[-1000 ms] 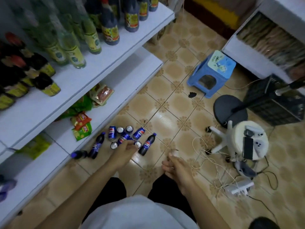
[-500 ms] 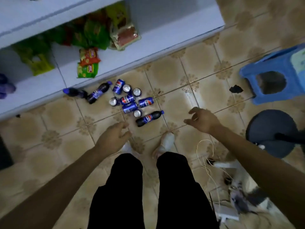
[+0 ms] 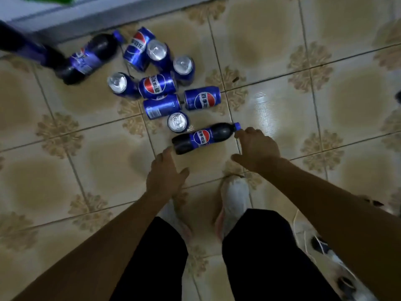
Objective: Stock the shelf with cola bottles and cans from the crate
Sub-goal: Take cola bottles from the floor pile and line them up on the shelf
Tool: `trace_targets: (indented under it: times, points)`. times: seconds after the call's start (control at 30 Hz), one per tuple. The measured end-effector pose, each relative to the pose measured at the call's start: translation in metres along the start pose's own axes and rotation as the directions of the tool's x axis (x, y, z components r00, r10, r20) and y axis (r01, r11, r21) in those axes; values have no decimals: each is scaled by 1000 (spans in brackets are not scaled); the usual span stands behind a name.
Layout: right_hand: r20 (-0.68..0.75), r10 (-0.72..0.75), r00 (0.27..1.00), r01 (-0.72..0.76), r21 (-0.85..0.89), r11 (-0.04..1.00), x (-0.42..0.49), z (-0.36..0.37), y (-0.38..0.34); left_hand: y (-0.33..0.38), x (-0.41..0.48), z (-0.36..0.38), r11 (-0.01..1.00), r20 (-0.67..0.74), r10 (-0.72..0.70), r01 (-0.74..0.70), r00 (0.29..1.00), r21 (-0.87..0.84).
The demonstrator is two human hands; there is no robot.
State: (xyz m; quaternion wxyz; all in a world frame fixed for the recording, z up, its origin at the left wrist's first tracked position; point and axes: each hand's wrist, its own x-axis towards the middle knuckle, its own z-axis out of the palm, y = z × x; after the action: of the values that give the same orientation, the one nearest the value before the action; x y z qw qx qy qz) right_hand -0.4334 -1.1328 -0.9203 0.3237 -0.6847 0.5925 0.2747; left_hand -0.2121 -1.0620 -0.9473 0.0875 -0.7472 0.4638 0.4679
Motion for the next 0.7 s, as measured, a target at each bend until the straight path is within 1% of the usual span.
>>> trace_targets:
  times: [0.07, 0.13, 0.2, 0.33, 0.4, 0.43, 0.57, 0.63, 0.7]
  points:
    - [-46, -95, 994, 91, -94, 991, 42, 30, -8, -17, 41, 24, 999, -52, -17, 15, 998, -50]
    - [-79, -181, 980, 165, -170, 971, 77, 54, -10, -33, 78, 44, 996, -91, 28, -36, 995, -87]
    - [-73, -248, 966, 226, -230, 947, 104, 72, -11, -45, 101, 58, 991, -119, 81, -93, 990, -97]
    - [-47, -370, 928, 326, -380, 866, 136, 94, -12, -53, 120, 75, 985, -181, 164, -169, 970, -15]
    - [-55, -390, 919, 332, -424, 843, 145, 96, -14, -54, 123, 75, 983, -219, 181, -185, 959, 3]
    - [-53, -381, 923, 324, -428, 844, 146, 93, -16, -53, 122, 73, 982, -216, 190, -189, 958, 25]
    - [-17, -336, 942, 304, -389, 870, 107, 70, -20, -45, 92, 51, 969, -141, 234, -219, 962, 115]
    - [-15, -333, 943, 305, -364, 880, 66, 49, -20, -35, 55, 32, 954, -114, 275, -256, 955, 158]
    - [24, -328, 944, 317, -332, 888, 14, 20, -21, -21, 7, 9, 943, -82, 301, -283, 950, 177]
